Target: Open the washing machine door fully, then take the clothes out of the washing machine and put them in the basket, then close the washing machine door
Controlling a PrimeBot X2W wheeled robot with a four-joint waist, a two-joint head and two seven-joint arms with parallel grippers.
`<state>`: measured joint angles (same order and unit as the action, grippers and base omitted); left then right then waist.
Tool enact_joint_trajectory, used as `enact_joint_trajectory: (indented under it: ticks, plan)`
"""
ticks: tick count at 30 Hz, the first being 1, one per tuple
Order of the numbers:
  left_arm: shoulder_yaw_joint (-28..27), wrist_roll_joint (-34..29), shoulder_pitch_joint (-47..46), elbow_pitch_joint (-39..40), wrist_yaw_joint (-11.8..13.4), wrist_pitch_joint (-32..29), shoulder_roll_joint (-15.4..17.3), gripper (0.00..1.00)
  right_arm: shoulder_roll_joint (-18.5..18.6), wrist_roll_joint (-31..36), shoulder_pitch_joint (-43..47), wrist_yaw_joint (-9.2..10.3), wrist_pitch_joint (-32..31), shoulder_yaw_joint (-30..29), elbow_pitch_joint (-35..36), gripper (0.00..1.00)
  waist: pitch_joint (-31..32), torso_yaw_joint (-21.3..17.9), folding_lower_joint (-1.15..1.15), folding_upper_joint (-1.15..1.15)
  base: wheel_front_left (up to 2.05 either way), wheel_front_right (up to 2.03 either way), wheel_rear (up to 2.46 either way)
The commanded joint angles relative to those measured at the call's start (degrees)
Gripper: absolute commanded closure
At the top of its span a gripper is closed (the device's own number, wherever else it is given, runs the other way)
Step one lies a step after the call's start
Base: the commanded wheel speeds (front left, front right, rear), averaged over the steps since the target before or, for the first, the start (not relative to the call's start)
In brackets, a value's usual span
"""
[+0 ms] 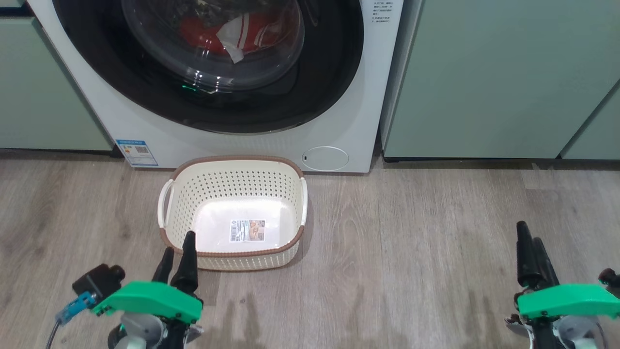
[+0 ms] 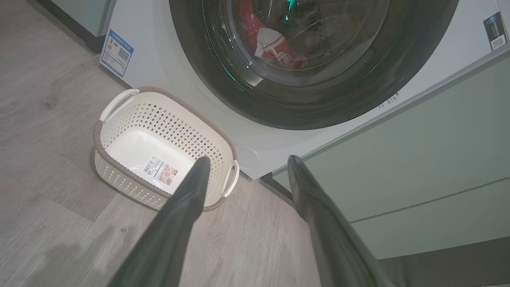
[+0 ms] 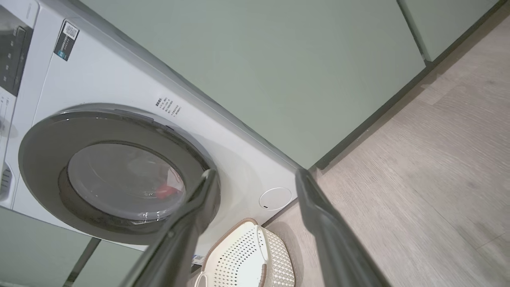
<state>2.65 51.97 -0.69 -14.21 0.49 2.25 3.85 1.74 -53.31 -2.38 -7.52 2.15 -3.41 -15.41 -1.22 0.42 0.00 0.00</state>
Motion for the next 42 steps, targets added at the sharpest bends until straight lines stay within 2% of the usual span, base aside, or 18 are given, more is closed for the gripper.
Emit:
enact_joint_trajectory:
  ticks: [1,26,42]
  plan:
    - [-0.21,-2.08,-3.71,2.34,0.74,0.82,1.15,0.00,0.51,2.23,-2.86,0.01,0.91,0.86,2.54,0.00,-0.03,0.02,0.00,0.00,0.00,0.00,0.00]
    - [7.53,-19.53,-6.57,4.91,9.97,5.21,5.67,0.00,0.74,22.39,-4.33,0.02,5.30,2.62,4.84,0.00,-0.29,0.33,0.00,0.00,0.00,0.00,0.00]
    - [10.04,-29.47,-7.73,6.36,13.60,7.74,6.91,0.00,0.87,32.17,-5.03,0.02,7.84,3.57,4.23,0.00,-0.29,0.58,0.00,0.00,0.00,0.00,0.00]
